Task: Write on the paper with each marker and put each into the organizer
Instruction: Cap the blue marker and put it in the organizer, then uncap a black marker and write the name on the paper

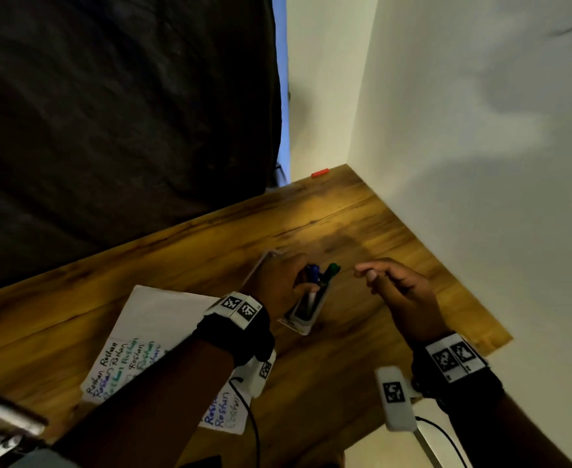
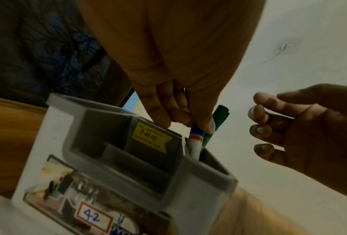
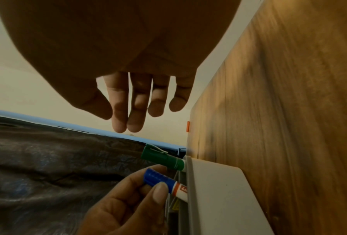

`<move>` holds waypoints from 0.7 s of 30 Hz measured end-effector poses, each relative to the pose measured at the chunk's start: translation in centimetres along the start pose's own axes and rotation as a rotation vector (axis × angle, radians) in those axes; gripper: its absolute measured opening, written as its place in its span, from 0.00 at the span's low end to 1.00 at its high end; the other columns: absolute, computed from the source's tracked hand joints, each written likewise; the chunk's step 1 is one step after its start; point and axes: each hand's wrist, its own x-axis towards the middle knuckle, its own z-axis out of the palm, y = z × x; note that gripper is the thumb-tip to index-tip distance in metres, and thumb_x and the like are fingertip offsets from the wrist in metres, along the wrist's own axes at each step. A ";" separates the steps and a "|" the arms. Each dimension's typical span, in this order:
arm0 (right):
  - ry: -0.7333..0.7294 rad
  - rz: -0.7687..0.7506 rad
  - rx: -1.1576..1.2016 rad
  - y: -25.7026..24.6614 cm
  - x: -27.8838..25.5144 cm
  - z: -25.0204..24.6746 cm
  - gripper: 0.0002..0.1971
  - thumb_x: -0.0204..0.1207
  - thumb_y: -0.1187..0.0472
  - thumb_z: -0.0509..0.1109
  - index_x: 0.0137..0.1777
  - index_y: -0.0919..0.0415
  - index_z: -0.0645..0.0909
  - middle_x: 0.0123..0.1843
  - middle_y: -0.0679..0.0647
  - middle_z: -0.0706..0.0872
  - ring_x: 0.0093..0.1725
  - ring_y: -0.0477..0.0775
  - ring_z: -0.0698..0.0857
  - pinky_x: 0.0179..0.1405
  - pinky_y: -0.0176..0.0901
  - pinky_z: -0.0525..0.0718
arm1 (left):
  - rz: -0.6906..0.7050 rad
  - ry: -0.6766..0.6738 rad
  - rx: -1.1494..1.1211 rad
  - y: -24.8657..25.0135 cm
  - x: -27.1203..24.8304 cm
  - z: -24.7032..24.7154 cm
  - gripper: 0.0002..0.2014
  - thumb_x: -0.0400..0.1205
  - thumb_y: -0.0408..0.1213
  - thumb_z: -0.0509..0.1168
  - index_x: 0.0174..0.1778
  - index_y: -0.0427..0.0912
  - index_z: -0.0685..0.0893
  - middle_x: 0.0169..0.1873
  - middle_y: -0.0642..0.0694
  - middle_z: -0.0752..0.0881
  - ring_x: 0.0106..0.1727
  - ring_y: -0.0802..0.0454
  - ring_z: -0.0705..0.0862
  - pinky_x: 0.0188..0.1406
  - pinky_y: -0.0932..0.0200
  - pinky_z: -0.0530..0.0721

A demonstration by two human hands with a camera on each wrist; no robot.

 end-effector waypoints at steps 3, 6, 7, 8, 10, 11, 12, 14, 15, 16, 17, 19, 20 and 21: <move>-0.010 -0.003 -0.007 0.0 0.1 -0.3 0.09 0.81 0.72 0.66 0.53 0.66 0.88 0.48 0.54 0.91 0.48 0.43 0.88 0.47 0.32 0.83 | -0.029 0.009 -0.095 -0.4 0.1 0.2 0.19 0.78 0.45 0.73 0.63 0.44 0.82 0.43 0.51 0.86 0.43 0.55 0.80 0.40 0.63 0.72; -0.023 -0.022 -0.021 -0.2 0.1 -0.2 0.09 0.81 0.72 0.66 0.53 0.67 0.88 0.48 0.56 0.91 0.48 0.44 0.87 0.47 0.32 0.83 | -0.043 -0.001 -0.119 -0.8 -0.3 -0.1 0.18 0.78 0.45 0.73 0.62 0.45 0.82 0.41 0.55 0.83 0.40 0.58 0.78 0.41 0.63 0.77; -0.029 -0.026 -0.023 -0.3 0.1 -0.1 0.09 0.81 0.72 0.66 0.53 0.68 0.88 0.48 0.56 0.91 0.47 0.44 0.87 0.47 0.33 0.83 | -0.043 0.004 -0.118 -1.0 -0.4 -0.1 0.18 0.77 0.45 0.73 0.62 0.45 0.82 0.41 0.54 0.83 0.41 0.57 0.79 0.44 0.59 0.80; -0.033 -0.026 -0.020 -0.5 0.1 0.0 0.08 0.81 0.72 0.66 0.52 0.68 0.88 0.48 0.57 0.91 0.47 0.44 0.87 0.47 0.33 0.83 | -0.043 0.010 -0.128 -1.1 -0.6 -0.2 0.18 0.77 0.45 0.73 0.62 0.46 0.82 0.42 0.54 0.84 0.42 0.56 0.80 0.46 0.54 0.81; -0.042 -0.036 -0.021 -0.9 0.2 0.5 0.09 0.81 0.73 0.66 0.52 0.69 0.88 0.47 0.57 0.91 0.46 0.43 0.87 0.47 0.33 0.82 | -0.052 0.021 -0.173 -1.5 -1.3 -0.5 0.18 0.78 0.42 0.73 0.63 0.47 0.82 0.42 0.52 0.84 0.43 0.54 0.81 0.47 0.51 0.83; -0.050 -0.050 -0.029 -1.2 0.3 0.8 0.09 0.81 0.74 0.66 0.52 0.69 0.88 0.47 0.58 0.91 0.46 0.43 0.87 0.46 0.33 0.82 | -0.065 0.026 -0.196 -1.9 -1.7 -0.7 0.18 0.78 0.41 0.73 0.64 0.47 0.81 0.43 0.51 0.84 0.43 0.54 0.82 0.48 0.51 0.84; -0.062 -0.066 -0.037 -1.6 0.4 1.3 0.09 0.81 0.74 0.65 0.51 0.69 0.88 0.47 0.58 0.91 0.45 0.42 0.86 0.46 0.33 0.82 | -0.078 0.029 -0.218 -2.3 -2.3 -0.9 0.19 0.78 0.41 0.73 0.65 0.47 0.80 0.43 0.51 0.84 0.43 0.53 0.82 0.48 0.50 0.84; -0.090 -0.098 -0.046 -2.3 0.5 2.3 0.09 0.81 0.74 0.65 0.51 0.69 0.88 0.46 0.56 0.91 0.44 0.41 0.86 0.46 0.32 0.82 | -0.104 0.037 -0.263 -3.3 -3.5 -1.4 0.19 0.79 0.42 0.72 0.66 0.49 0.79 0.44 0.51 0.83 0.44 0.54 0.83 0.48 0.50 0.86; -0.102 -0.107 -0.044 -2.6 0.5 3.0 0.09 0.81 0.75 0.65 0.51 0.69 0.88 0.45 0.55 0.91 0.43 0.40 0.86 0.46 0.32 0.82 | -0.123 0.043 -0.275 -3.9 -4.4 -1.8 0.19 0.80 0.43 0.71 0.66 0.50 0.78 0.44 0.52 0.83 0.44 0.55 0.83 0.48 0.50 0.86; -0.112 -0.110 -0.034 -3.1 0.6 3.9 0.09 0.81 0.75 0.65 0.50 0.70 0.87 0.45 0.53 0.91 0.43 0.40 0.86 0.45 0.31 0.82 | -0.144 0.057 -0.279 -4.5 -5.3 -2.2 0.19 0.80 0.44 0.71 0.67 0.50 0.78 0.44 0.53 0.84 0.45 0.56 0.84 0.48 0.52 0.87; -0.129 -0.114 -0.025 -3.6 0.7 4.8 0.09 0.81 0.75 0.64 0.50 0.70 0.87 0.44 0.53 0.91 0.43 0.40 0.86 0.44 0.30 0.82 | -0.159 0.082 -0.281 -5.4 -6.3 -2.7 0.19 0.80 0.44 0.72 0.66 0.50 0.78 0.45 0.53 0.84 0.45 0.56 0.84 0.49 0.53 0.87; -0.190 -0.117 -0.024 -4.6 0.8 7.2 0.09 0.82 0.72 0.65 0.50 0.65 0.88 0.45 0.53 0.91 0.44 0.44 0.88 0.43 0.32 0.84 | -0.192 0.143 -0.287 -7.2 -8.7 -3.6 0.19 0.79 0.45 0.72 0.65 0.50 0.79 0.45 0.53 0.86 0.46 0.57 0.84 0.48 0.55 0.86; -0.226 -0.108 -0.032 -5.0 0.7 8.4 0.09 0.83 0.67 0.66 0.50 0.61 0.89 0.46 0.53 0.92 0.45 0.46 0.89 0.43 0.33 0.84 | -0.220 0.174 -0.282 -8.2 -10.0 -4.1 0.18 0.79 0.46 0.72 0.65 0.49 0.79 0.45 0.53 0.86 0.45 0.57 0.84 0.48 0.57 0.85; -0.257 -0.097 -0.042 -5.4 0.7 10.0 0.09 0.82 0.63 0.66 0.49 0.58 0.89 0.45 0.52 0.92 0.45 0.45 0.89 0.43 0.33 0.85 | -0.254 0.206 -0.266 -9.2 -11.5 -4.6 0.18 0.80 0.47 0.71 0.65 0.50 0.80 0.44 0.54 0.86 0.45 0.57 0.84 0.47 0.59 0.84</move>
